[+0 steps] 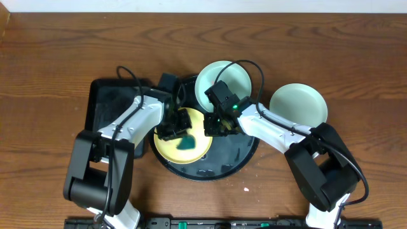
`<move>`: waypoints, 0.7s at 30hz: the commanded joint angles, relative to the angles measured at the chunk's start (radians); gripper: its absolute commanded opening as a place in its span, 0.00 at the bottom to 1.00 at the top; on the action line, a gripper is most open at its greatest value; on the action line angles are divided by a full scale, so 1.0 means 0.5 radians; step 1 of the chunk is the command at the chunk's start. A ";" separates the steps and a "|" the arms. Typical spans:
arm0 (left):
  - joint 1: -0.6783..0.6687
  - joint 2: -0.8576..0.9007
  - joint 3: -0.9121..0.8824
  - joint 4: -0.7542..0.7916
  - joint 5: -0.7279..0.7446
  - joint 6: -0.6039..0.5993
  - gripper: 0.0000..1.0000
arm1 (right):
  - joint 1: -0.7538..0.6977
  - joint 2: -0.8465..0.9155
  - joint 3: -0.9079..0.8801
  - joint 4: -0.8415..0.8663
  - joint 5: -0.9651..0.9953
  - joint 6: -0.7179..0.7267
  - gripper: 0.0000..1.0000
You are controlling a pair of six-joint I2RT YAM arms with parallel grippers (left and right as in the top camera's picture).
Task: Clean dirty plates on tray and stack at the side
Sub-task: 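Scrub the tilted yellow plate with the sponge in the left gripper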
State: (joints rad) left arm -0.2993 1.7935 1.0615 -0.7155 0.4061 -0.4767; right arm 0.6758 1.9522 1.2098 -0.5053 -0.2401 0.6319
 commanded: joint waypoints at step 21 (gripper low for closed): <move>-0.031 0.050 0.023 -0.291 -0.313 0.417 0.07 | -0.021 0.034 0.024 -0.013 -0.009 -0.024 0.01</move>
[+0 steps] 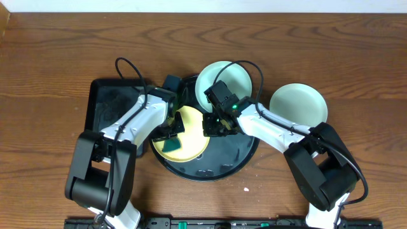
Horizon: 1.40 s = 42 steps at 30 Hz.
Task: Clean dirty plates on tray and stack at the side
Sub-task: 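Scrub the tilted yellow plate with the sponge in the left gripper, then raise the left gripper with the sponge away from the tray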
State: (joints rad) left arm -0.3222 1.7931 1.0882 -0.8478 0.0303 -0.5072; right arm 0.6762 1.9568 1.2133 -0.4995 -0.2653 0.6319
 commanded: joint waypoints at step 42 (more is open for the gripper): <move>0.653 0.004 1.301 -0.865 -0.090 0.423 0.07 | 0.000 -0.010 0.446 -0.482 0.250 -0.624 0.01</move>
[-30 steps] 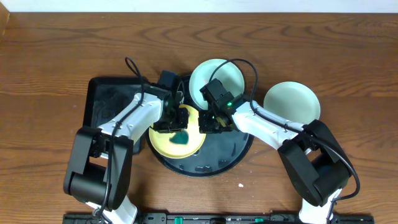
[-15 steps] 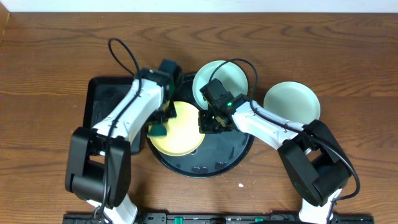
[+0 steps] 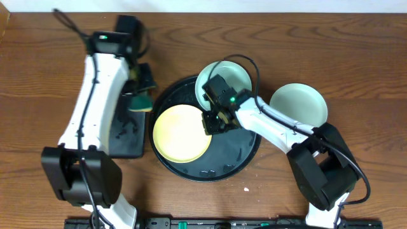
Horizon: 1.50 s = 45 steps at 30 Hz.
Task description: Clean dirty plates on tray and stack at the side
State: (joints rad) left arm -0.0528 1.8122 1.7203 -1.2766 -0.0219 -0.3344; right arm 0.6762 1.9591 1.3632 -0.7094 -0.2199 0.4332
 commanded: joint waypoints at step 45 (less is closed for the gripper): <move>0.388 -0.034 0.006 -0.003 0.013 0.100 0.07 | 0.952 -0.716 0.410 -0.559 2.728 -0.580 0.01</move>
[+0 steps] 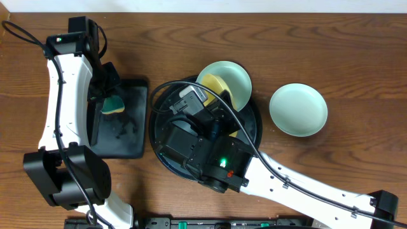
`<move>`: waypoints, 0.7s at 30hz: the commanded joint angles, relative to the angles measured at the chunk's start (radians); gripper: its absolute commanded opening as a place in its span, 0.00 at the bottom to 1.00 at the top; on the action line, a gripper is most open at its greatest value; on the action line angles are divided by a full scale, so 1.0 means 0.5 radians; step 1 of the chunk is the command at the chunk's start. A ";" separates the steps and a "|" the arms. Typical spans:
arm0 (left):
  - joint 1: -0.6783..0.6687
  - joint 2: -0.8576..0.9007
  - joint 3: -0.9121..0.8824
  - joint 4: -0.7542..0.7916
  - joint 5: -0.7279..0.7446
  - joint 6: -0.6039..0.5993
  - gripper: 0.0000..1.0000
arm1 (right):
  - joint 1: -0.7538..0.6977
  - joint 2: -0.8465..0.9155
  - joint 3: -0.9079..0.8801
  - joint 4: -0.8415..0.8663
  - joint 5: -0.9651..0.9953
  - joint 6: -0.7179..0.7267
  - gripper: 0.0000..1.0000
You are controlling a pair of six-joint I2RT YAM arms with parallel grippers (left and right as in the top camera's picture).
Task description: Clean dirty plates on tray and stack at the side
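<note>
The yellow plate (218,85) is off the round black tray (156,124) and hangs tilted above its far side, partly over a pale green plate (236,77). My right gripper (210,107) is shut on the yellow plate's edge, and the raised right arm hides most of the tray. A second pale green plate (298,109) lies on the table to the right. My left gripper (109,92) is shut on a green and yellow sponge (114,105), held over the black rectangular tray (127,137) at the left.
The wooden table (331,44) surrounds both trays. Black cables loop from each arm, one across the round tray. The left arm's base stands at the near left edge. A small white speck lies on the table behind the right forearm.
The yellow plate lay flat on the round tray; now my right gripper holds it tilted up at the tray's far side. My left gripper and sponge have shifted left over the rectangular tray.
First my left gripper held the sponge on the yellow plate while the right gripper gripped the plate's rim. Then the sponge sat at the plate's near left. Then the left arm was out over the rectangular tray, the plate bare. Now the plate is lifted.
</note>
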State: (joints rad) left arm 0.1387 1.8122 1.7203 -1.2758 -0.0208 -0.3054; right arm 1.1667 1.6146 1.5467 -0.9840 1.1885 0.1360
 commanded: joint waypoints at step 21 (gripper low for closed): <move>0.005 -0.034 0.006 -0.005 0.011 0.042 0.07 | -1.212 -0.018 -0.025 -0.075 -2.452 0.227 0.01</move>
State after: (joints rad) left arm 0.1387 1.8122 1.7203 -1.2758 -0.0212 -0.3054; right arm 0.6270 1.6146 1.5414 -1.0153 0.1329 0.2310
